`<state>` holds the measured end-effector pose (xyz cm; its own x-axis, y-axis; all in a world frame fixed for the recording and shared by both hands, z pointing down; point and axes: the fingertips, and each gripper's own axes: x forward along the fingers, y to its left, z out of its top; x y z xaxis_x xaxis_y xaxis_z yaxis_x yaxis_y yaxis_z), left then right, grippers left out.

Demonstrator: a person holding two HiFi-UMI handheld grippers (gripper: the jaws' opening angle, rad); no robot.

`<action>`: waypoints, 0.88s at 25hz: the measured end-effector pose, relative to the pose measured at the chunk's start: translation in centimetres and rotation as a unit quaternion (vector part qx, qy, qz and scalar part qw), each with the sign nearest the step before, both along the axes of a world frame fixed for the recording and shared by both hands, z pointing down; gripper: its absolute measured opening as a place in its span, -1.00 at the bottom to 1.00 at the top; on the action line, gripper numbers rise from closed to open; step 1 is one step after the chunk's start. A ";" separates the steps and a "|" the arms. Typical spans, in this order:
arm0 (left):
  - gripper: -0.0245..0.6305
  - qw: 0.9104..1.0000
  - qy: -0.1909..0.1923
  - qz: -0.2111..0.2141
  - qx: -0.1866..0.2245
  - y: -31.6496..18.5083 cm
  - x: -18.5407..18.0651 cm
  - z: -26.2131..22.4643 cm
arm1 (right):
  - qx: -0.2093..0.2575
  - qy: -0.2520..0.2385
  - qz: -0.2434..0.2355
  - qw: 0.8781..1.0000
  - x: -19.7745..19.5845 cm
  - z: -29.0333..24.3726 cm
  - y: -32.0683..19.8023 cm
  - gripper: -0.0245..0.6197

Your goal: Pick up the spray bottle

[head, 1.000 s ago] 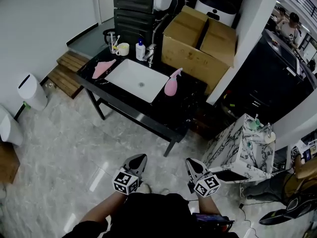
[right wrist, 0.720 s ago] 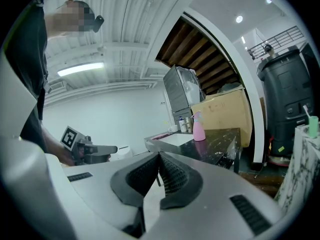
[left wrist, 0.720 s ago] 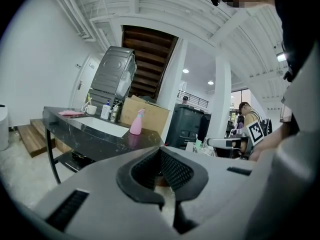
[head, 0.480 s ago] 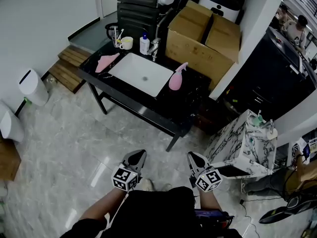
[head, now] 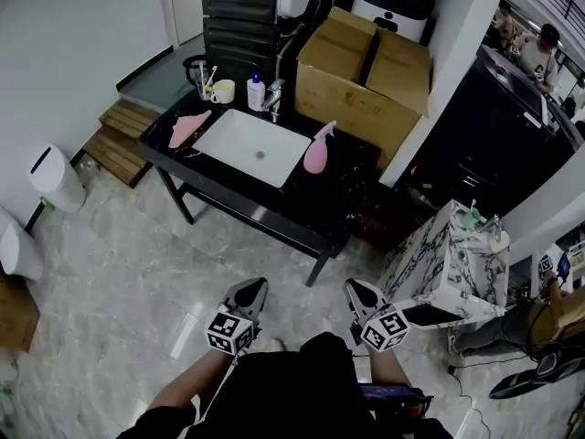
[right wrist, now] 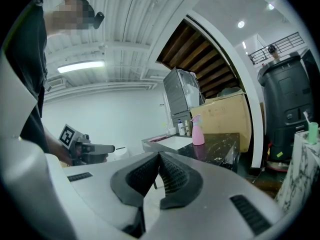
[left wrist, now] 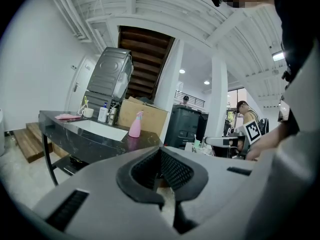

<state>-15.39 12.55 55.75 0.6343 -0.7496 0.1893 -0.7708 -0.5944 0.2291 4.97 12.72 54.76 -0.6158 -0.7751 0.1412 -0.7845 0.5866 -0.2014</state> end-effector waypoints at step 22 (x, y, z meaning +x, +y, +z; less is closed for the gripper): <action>-0.90 0.999 -0.026 -0.025 -0.026 -8.1 1.9 1.8 | -0.018 -0.027 -0.015 0.999 1.7 2.8 -10.4 -0.84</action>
